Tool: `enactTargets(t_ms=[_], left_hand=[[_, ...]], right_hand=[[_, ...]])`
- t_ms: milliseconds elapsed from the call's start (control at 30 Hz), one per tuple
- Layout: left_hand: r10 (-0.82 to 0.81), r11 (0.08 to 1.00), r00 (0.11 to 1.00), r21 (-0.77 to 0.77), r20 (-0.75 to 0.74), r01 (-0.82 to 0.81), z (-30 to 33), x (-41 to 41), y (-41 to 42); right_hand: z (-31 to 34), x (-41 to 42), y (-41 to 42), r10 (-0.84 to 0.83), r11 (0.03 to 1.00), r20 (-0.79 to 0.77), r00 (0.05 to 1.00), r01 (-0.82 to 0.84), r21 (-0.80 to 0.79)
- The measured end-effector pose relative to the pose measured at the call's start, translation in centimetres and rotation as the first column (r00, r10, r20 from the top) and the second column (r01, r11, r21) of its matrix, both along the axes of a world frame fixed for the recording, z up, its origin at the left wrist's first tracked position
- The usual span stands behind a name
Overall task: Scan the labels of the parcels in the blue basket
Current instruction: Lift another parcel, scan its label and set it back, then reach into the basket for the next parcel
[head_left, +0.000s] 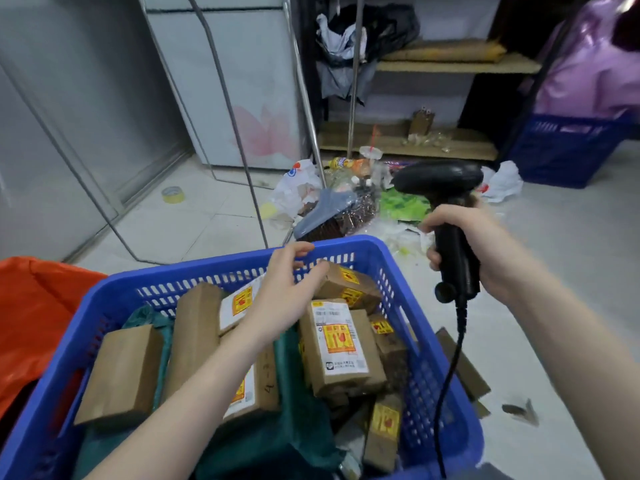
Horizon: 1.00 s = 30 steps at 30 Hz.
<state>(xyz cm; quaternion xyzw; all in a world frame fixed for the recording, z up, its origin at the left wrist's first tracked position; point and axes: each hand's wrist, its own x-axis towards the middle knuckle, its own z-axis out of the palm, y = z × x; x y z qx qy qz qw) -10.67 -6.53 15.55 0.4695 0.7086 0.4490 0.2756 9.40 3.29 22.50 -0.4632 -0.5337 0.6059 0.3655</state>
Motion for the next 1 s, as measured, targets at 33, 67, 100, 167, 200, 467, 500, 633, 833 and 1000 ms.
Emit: enactTargets(t_ms=[33, 67, 100, 167, 200, 467, 500, 633, 833, 1000], left_hand=[[-0.027, 1.0, 1.0, 0.001, -0.015, 0.027, 0.2, 1.0, 0.5], [-0.055, 0.999, 0.998, -0.003, -0.032, 0.055, 0.3, 2.1, 1.0], [-0.084, 0.997, 0.995, -0.006, -0.049, 0.083, 0.4, 3.1, 1.4], [-0.137, 0.991, 0.988, -0.008, -0.068, 0.137, 0.4, 5.0, 2.2], [-0.161, 0.987, 0.984, -0.007, -0.075, 0.16, 0.3, 6.0, 2.6], [-0.32, 0.947, 0.924, -0.067, -0.208, 0.313, -3.3, 11.8, 5.4], [-0.343, 0.939, 0.907, -0.082, -0.243, 0.333, -4.0, 12.2, 5.8], [-0.428, 0.902, 0.776, -0.164, -0.463, 0.4, -7.2, 12.8, 6.8], [-0.561, 0.821, 0.552, -0.325, -0.618, 0.47, -11.3, 12.5, 8.3], [-0.575, 0.81, 0.508, -0.362, -0.641, 0.46, -13.9, 12.3, 8.7]], right_hand=[[0.3, 1.4, 0.1, -0.036, 0.999, 0.014, 0.999, 0.035, 0.019], [0.6, 2.9, 0.3, -0.063, 0.997, 0.029, 0.998, 0.062, 0.039], [0.8, 4.3, 0.4, -0.081, 0.995, 0.046, 0.996, 0.079, 0.055], [1.0, 6.8, 0.6, -0.104, 0.992, 0.087, 0.991, 0.097, 0.081], [0.9, 8.1, 0.7, -0.116, 0.99, 0.118, 0.986, 0.104, 0.099], [-5.6, 14.0, 1.9, -0.191, 0.959, 0.465, 0.864, 0.063, 0.277], [-7.1, 14.2, 1.8, -0.177, 0.964, 0.49, 0.853, 0.05, 0.262], [-14.4, 14.4, 1.4, -0.114, 0.992, 0.544, 0.831, 0.068, 0.104], [-22.9, 14.0, 1.2, 0.116, 0.99, 0.639, 0.761, -0.033, -0.141], [-27.8, 13.1, 1.5, 0.138, 0.985, 0.7, 0.701, -0.024, -0.17]])
